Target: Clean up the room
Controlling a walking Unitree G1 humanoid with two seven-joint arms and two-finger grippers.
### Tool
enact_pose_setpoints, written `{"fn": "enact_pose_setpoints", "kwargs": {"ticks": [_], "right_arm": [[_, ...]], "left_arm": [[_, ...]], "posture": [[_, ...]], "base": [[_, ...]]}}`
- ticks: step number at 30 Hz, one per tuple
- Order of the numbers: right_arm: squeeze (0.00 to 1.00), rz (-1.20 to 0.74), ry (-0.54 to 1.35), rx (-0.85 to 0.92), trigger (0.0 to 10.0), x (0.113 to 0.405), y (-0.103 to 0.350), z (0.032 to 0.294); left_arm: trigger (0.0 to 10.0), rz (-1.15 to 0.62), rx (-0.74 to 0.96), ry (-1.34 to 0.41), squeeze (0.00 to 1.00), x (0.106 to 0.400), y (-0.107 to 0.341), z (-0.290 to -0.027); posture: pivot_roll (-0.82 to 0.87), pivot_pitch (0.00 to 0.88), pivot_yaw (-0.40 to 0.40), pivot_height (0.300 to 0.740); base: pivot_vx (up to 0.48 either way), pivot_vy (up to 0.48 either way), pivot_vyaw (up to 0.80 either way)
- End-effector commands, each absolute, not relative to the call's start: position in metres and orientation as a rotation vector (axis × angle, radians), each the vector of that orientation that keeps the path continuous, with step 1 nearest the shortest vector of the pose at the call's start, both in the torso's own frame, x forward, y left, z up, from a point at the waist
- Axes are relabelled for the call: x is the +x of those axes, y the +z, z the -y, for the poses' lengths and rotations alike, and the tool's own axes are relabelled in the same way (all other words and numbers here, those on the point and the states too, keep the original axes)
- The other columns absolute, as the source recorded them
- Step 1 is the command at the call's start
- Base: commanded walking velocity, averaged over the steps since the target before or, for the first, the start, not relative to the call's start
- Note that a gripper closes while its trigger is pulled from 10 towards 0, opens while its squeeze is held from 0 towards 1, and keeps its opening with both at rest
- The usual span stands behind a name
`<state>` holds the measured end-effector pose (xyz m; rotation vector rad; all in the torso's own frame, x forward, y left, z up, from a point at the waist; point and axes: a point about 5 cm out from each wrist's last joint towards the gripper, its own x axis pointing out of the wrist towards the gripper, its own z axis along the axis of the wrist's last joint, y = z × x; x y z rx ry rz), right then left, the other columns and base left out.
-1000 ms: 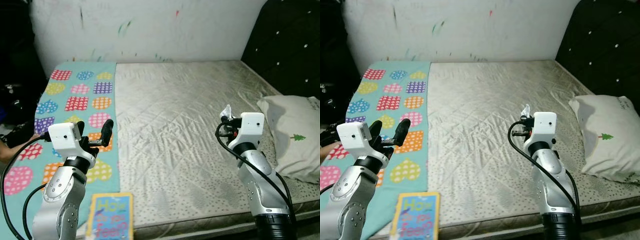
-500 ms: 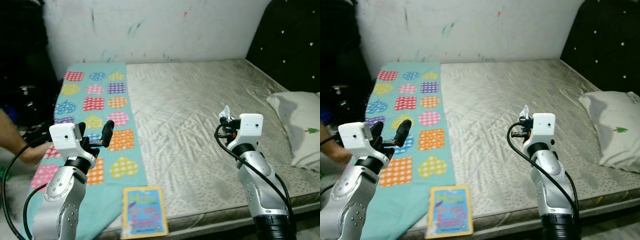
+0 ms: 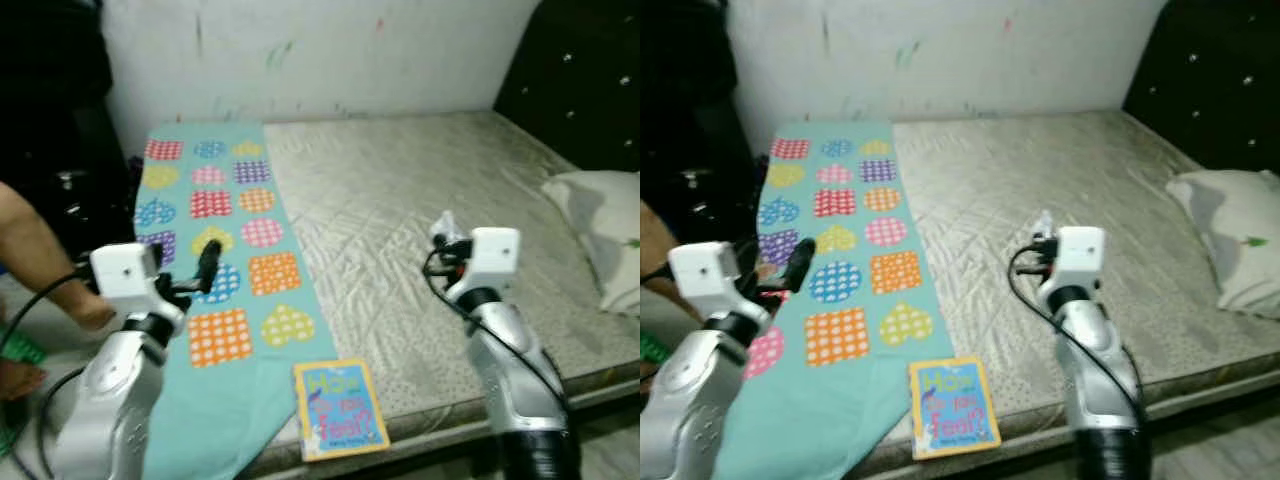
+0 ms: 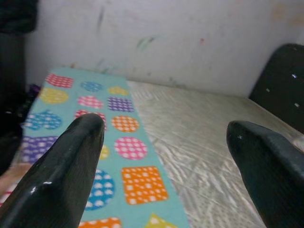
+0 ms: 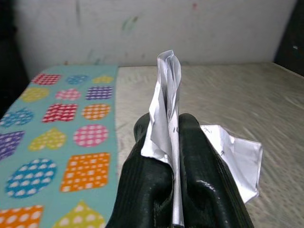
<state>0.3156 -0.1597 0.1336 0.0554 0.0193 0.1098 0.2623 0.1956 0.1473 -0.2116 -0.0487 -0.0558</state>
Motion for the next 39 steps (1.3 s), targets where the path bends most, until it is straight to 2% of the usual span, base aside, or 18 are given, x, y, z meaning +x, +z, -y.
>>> {"fn": "enact_pose_setpoints", "kwargs": {"ticks": [1, 12, 35, 39], "right_arm": [[0.00, 0.008, 0.093, 0.038, 10.0, 0.3178, 0.1413, 0.1657], [0.00, 0.023, 0.115, 0.017, 10.0, 0.3176, 0.1434, 0.1634], [0.00, 0.041, 0.142, -0.013, 10.0, 0.3192, 0.1469, 0.1595], [0.00, 0.042, 0.143, -0.012, 10.0, 0.3192, 0.1471, 0.1597]], "left_arm": [[10.0, 0.052, -0.208, -0.068, 0.00, 0.2645, 0.1481, -0.1907], [10.0, 0.060, -0.203, -0.059, 0.00, 0.2667, 0.1484, -0.1911], [10.0, 0.075, -0.187, -0.035, 0.00, 0.2689, 0.1490, -0.1922], [10.0, 0.076, -0.191, -0.039, 0.00, 0.2689, 0.1488, -0.1919]], "posture": [[-0.03, 0.000, -0.037, 0.740], [-0.03, 0.000, -0.038, 0.740], [-0.04, 0.000, -0.043, 0.740], [-0.04, 0.000, -0.044, 0.740]], "base": [[0.000, 0.000, 0.00], [0.000, 0.000, 0.04], [0.000, 0.000, 0.80], [0.000, 0.000, 0.22]]}}
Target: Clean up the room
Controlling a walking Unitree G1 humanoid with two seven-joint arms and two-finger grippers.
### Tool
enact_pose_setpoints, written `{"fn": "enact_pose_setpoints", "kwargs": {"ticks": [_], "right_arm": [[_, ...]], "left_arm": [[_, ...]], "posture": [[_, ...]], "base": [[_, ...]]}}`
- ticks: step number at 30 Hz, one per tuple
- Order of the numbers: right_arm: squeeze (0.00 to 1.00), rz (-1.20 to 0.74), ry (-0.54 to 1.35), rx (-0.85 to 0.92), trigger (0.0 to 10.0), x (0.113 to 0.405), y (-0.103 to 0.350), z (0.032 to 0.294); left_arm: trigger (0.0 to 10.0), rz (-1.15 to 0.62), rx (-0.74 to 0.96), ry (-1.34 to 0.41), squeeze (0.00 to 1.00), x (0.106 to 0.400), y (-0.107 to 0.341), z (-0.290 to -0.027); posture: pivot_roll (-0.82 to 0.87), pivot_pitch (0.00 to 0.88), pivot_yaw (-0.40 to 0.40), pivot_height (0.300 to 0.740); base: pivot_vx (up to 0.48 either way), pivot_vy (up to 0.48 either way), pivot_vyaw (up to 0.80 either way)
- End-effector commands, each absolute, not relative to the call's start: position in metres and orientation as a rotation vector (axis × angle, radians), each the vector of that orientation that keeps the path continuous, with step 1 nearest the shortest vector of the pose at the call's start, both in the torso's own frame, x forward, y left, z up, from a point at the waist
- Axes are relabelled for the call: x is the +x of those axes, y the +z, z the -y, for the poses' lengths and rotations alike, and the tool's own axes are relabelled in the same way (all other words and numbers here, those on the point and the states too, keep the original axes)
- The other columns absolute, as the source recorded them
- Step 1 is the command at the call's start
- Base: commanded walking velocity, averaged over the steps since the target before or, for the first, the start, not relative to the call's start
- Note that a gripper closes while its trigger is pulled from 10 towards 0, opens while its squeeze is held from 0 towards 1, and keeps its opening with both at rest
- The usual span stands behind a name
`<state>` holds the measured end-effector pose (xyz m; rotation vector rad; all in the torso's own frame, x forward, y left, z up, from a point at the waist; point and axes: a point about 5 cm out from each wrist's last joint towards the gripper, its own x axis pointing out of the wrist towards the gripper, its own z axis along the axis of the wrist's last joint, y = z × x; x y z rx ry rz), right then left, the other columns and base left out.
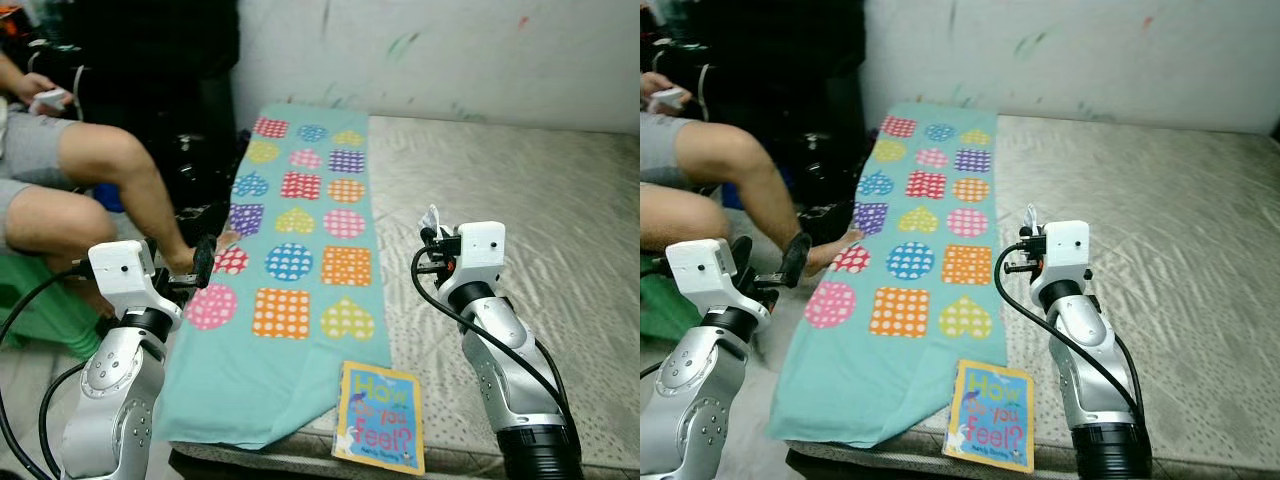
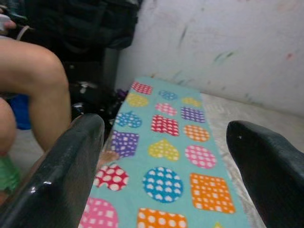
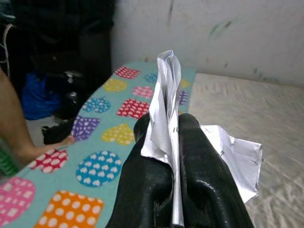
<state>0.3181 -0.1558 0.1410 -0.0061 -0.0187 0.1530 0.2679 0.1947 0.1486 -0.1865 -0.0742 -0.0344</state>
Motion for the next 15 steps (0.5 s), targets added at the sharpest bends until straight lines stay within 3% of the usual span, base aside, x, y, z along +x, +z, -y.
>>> {"fn": "enact_pose_setpoints", "kwargs": {"ticks": [1, 15], "right_arm": [[0.00, 0.042, 0.143, -0.008, 10.0, 0.3191, 0.1471, 0.1599], [0.00, 0.037, 0.144, 0.001, 10.0, 0.3182, 0.1457, 0.1598]], "left_arm": [[10.0, 0.076, -0.194, -0.038, 0.00, 0.2688, 0.1487, -0.1919], [10.0, 0.061, -0.222, 0.011, 0.00, 0.2693, 0.1459, -0.1967]], "posture": [[-0.04, 0.000, -0.044, 0.740], [-0.04, 0.000, -0.046, 0.740]], "base": [[0.000, 0.000, 0.00], [-0.019, 0.000, 0.00]]}}
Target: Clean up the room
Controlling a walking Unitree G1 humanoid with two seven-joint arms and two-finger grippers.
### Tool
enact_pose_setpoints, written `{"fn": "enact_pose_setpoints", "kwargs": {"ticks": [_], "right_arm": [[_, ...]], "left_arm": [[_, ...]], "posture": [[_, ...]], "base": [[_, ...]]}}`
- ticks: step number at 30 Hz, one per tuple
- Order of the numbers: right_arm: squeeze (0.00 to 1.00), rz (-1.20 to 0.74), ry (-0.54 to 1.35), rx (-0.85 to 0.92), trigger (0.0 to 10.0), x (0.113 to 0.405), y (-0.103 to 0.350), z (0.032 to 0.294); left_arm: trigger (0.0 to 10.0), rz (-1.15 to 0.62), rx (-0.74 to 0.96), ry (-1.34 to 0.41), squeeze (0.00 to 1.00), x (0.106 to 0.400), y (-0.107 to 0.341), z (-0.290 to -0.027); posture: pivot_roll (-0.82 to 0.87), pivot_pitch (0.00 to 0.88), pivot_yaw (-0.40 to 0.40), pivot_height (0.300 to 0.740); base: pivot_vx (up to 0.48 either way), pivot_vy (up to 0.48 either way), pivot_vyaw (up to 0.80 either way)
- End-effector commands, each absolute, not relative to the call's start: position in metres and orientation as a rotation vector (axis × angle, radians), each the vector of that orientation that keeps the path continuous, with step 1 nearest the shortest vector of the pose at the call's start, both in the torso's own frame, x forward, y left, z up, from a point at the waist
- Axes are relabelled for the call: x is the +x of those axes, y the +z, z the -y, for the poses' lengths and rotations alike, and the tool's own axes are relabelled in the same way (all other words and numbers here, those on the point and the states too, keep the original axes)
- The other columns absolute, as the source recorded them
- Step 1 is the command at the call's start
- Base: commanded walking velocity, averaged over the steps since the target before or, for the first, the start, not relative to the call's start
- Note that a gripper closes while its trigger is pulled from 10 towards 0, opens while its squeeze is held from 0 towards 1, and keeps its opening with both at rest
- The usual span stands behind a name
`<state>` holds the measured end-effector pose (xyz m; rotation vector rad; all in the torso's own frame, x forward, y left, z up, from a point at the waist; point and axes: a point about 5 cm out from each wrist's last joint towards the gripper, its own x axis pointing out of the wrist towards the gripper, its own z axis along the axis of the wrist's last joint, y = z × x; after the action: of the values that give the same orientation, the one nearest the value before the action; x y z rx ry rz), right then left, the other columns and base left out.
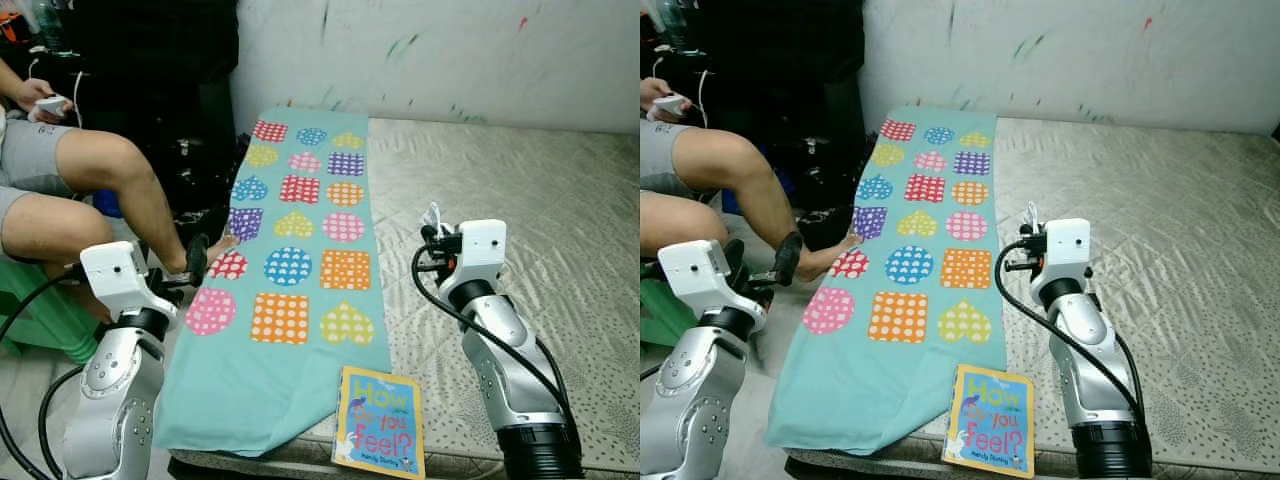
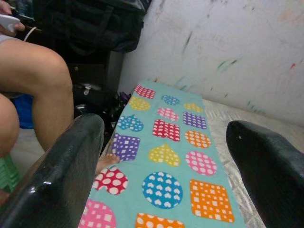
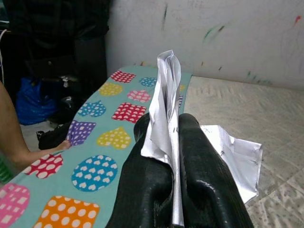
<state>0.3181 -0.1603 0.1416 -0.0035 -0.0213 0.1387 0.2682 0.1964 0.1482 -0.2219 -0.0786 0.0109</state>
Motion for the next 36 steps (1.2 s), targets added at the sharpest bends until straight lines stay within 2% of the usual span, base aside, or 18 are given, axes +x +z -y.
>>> {"fn": "enact_pose_setpoints", "kwargs": {"ticks": [1, 17, 36], "right_arm": [[0.00, 0.037, 0.144, 0.000, 10.0, 0.3182, 0.1457, 0.1599], [0.00, 0.038, 0.148, -0.002, 10.0, 0.3181, 0.1452, 0.1587], [0.00, 0.050, 0.159, -0.018, 10.0, 0.3175, 0.1461, 0.1596]], "left_arm": [[10.0, 0.060, -0.221, 0.011, 0.00, 0.2693, 0.1459, -0.1966], [10.0, 0.055, -0.214, -0.001, 0.00, 0.2692, 0.1454, -0.1968], [10.0, 0.067, -0.238, -0.022, 0.00, 0.2681, 0.1466, -0.1949]], "posture": [[-0.04, 0.000, -0.046, 0.740], [-0.04, 0.000, -0.041, 0.740], [-0.04, 0.000, -0.042, 0.740]], "base": [[-0.311, 0.000, 0.00], [-0.321, 0.000, 0.00], [0.000, 0.000, 0.00]]}}
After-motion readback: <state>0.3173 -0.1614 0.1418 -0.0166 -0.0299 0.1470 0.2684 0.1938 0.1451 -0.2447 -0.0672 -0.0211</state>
